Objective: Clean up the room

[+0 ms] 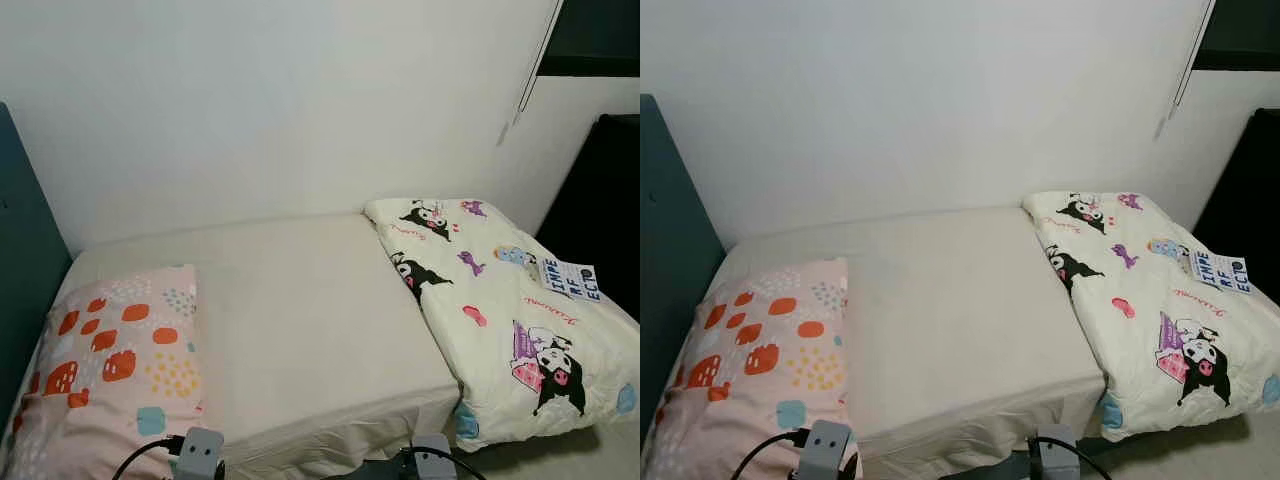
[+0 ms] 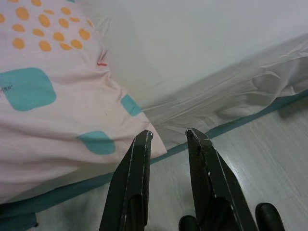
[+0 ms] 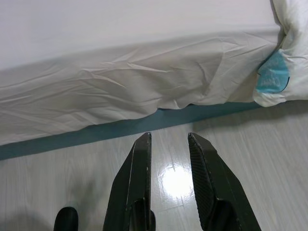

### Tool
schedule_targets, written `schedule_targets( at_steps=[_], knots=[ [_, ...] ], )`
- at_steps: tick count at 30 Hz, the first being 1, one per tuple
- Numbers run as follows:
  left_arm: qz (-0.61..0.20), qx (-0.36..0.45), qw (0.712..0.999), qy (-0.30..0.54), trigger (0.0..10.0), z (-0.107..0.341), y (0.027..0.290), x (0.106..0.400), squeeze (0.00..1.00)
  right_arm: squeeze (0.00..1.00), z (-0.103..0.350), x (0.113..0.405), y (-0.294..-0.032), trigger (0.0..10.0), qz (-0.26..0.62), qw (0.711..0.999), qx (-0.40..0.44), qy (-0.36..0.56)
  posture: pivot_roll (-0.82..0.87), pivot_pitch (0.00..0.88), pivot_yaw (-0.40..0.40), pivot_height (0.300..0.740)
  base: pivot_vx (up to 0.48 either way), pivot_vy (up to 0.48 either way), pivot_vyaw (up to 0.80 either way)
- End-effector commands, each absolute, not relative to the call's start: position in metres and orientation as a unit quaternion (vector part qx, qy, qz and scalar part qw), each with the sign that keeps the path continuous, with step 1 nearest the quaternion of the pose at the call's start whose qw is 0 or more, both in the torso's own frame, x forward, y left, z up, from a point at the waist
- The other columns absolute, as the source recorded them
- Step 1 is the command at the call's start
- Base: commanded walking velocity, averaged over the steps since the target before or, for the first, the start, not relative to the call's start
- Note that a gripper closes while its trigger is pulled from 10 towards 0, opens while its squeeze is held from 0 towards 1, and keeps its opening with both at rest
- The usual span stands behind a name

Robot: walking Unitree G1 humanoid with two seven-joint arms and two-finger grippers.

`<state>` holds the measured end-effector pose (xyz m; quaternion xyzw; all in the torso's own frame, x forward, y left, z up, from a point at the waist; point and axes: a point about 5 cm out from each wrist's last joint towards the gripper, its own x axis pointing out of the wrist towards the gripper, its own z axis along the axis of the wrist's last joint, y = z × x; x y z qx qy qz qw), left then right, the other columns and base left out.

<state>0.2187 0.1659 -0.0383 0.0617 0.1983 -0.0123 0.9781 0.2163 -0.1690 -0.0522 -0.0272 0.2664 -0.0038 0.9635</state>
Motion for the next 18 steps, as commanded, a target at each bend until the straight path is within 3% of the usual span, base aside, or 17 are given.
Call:
schedule_targets(
  at_steps=[1,18],
  knots=[
    [-0.006,0.063,0.974,0.218,10.0,-0.044,0.1693,0.2123,0.0,0.0,-0.055,0.2132,-0.1716,10.0,-0.005,0.96,-0.031,0.279,0.02,0.072,-0.06,0.74,0.0,0.0,0.0],
    [-0.009,0.068,0.973,0.221,10.0,-0.0448,0.1687,0.2116,0.0,0.0,-0.0584,0.2093,-0.1715,10.0,-0.003,0.956,-0.034,0.292,0.03,0.068,-0.06,0.74,0.0,0.0,0.0]
  ],
)
